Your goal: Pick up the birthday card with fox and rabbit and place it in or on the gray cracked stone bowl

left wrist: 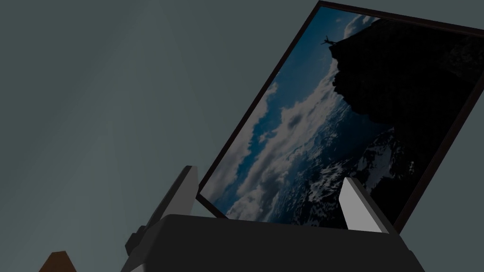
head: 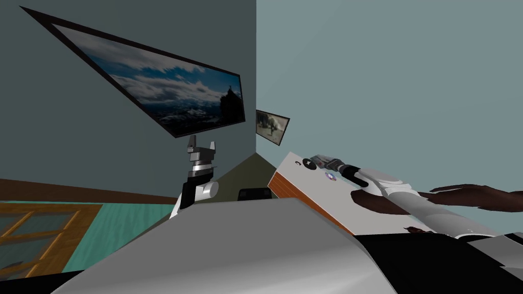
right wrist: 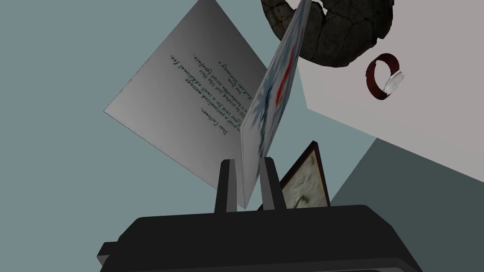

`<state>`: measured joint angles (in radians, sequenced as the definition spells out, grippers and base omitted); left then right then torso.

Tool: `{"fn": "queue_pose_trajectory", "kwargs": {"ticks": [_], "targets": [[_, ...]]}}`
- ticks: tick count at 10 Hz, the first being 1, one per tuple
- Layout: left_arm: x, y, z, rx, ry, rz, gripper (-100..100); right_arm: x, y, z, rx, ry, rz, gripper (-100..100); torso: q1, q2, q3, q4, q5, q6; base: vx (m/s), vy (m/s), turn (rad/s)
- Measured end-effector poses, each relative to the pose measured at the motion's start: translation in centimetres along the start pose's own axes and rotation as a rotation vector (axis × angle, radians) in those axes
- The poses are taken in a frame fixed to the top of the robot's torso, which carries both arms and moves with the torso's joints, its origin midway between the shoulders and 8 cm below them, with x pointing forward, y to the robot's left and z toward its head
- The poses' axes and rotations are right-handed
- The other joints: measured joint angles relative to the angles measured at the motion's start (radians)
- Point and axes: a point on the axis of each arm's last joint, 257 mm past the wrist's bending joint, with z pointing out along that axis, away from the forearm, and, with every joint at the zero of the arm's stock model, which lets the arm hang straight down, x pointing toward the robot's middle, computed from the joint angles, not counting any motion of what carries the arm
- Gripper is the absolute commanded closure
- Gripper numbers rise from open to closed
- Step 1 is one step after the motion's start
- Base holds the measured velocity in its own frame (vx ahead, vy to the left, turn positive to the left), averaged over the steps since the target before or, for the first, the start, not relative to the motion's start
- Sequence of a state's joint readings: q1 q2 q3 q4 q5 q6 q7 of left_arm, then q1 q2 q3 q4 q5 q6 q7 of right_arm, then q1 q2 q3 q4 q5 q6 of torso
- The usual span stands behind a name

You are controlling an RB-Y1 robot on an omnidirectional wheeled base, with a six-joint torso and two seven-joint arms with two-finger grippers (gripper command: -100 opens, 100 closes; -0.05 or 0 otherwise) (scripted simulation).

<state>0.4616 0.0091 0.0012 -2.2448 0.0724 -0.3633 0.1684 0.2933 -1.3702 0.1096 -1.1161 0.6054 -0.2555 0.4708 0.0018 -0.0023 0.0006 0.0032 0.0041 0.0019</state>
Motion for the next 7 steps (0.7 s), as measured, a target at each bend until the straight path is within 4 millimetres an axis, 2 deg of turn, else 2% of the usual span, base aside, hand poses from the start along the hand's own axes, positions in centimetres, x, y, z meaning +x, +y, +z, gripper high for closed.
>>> {"fn": "queue_pose_trajectory", "kwargs": {"ticks": [3,4,7], "targets": [[0.0,0.0,0.0,0.0,0.0,0.0,0,3.2,-1.4,-0.4,0.021,0.07,0.007,100,-0.001,-0.002,-0.001,0.0,0.001,0.0,0.092,-0.045,0.068],[0.0,0.0,0.0,0.0,0.0,0.0,0,3.3,-1.5,-0.5,0.023,0.072,0.008,-100,0.001,0.001,0.0,0.0,0.001,0.0,0.01,-0.007,0.001],[0.0,0.0,0.0,0.0,0.0,0.0,0,3.3,-1.5,-0.5,0.023,0.072,0.008,-100,0.004,0.006,0.003,0.001,0.002,0.0,0.0,0.0,0.0]]}}
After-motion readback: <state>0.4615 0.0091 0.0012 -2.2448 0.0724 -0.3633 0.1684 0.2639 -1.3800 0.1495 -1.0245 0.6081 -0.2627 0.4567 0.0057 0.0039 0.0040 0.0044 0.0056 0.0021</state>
